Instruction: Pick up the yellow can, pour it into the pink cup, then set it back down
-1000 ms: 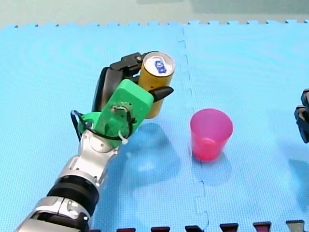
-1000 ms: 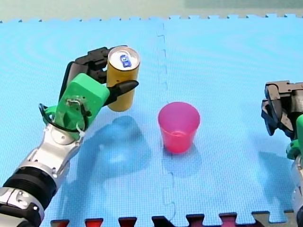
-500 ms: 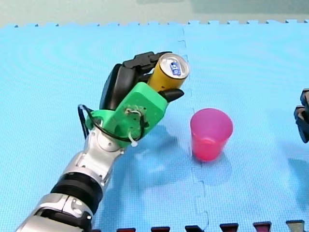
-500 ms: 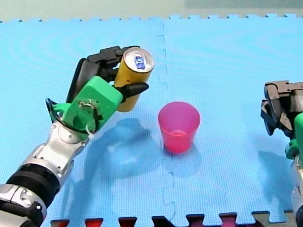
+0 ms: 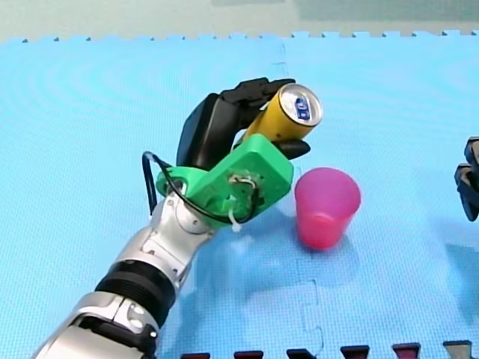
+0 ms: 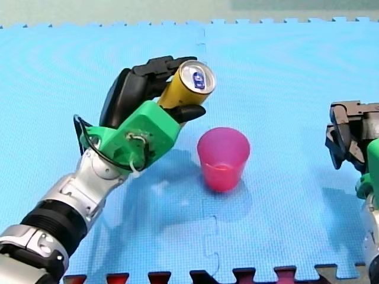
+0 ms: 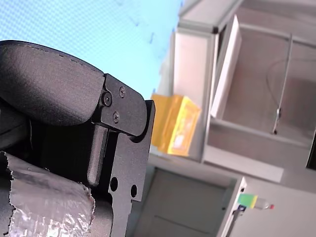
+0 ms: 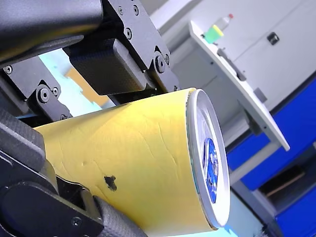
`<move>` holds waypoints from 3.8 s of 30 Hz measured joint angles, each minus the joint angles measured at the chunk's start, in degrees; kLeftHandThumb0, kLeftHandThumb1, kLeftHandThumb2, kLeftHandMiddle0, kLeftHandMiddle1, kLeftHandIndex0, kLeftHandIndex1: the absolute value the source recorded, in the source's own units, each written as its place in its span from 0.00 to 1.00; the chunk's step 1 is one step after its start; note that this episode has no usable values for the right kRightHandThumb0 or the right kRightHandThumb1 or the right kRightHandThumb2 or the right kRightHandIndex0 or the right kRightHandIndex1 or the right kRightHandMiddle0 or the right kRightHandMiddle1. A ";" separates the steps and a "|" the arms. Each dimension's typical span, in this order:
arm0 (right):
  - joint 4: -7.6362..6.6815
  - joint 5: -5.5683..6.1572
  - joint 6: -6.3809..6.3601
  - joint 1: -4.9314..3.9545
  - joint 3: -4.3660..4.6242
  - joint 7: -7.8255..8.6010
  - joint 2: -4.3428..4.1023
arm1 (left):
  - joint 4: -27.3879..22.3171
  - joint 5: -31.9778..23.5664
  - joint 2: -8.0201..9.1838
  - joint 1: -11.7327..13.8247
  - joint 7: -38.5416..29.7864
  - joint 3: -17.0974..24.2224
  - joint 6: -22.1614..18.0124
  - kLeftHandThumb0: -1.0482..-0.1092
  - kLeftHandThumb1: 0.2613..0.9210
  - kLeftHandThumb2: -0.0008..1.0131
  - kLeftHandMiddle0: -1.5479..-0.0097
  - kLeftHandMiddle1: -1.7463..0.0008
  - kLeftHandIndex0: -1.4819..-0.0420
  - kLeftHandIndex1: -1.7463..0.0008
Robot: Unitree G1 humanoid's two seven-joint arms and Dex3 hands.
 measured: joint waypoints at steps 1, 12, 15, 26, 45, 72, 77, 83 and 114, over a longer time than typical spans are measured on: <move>0.00 0.00 0.00 0.00 0.00 -0.01 0.01 | 0.01 0.35 0.00 -0.07 0.28 -0.22 0.00 0.59 0.86 0.00 0.12 1.00 0.21 1.00; 0.00 -0.01 -0.01 0.02 -0.05 -0.20 0.16 | -0.26 4.57 0.53 -0.73 4.10 -3.58 1.39 0.55 0.86 0.00 0.13 1.00 0.21 1.00; 0.07 0.07 -0.01 0.02 -0.15 -0.12 0.17 | -0.49 6.02 1.12 -0.88 5.28 -4.50 1.43 0.56 0.86 0.00 0.14 1.00 0.22 1.00; 0.35 0.27 -0.28 -0.01 -0.29 -0.01 0.32 | -0.99 14.51 4.32 -1.44 12.81 -10.38 3.39 0.63 0.84 0.00 0.16 1.00 0.23 1.00; 0.47 0.36 -0.43 -0.21 -0.25 -0.57 0.70 | -2.62 24.17 6.41 -2.17 23.00 -18.14 11.30 0.71 0.86 0.00 0.12 0.98 0.20 0.99; 0.19 -0.07 1.10 -0.23 -0.11 -2.16 0.86 | -0.21 29.97 6.92 -3.74 35.26 -24.42 14.28 0.78 0.90 0.00 0.43 0.23 0.18 0.99; 0.14 0.01 1.23 -0.23 -0.20 -2.09 0.86 | 0.45 30.00 6.51 -3.94 36.12 -24.78 14.58 0.78 0.90 0.00 0.44 0.20 0.18 0.99; 0.14 0.08 1.23 -0.22 -0.29 -2.02 0.83 | 0.82 29.62 6.39 -3.96 36.34 -24.78 14.25 0.77 0.91 0.00 0.45 0.18 0.19 1.00; 0.48 0.67 0.23 -0.13 -0.54 0.48 0.16 | 5.20 6.42 3.30 3.50 30.66 -7.18 -6.77 0.64 0.83 0.00 0.16 0.98 0.20 1.00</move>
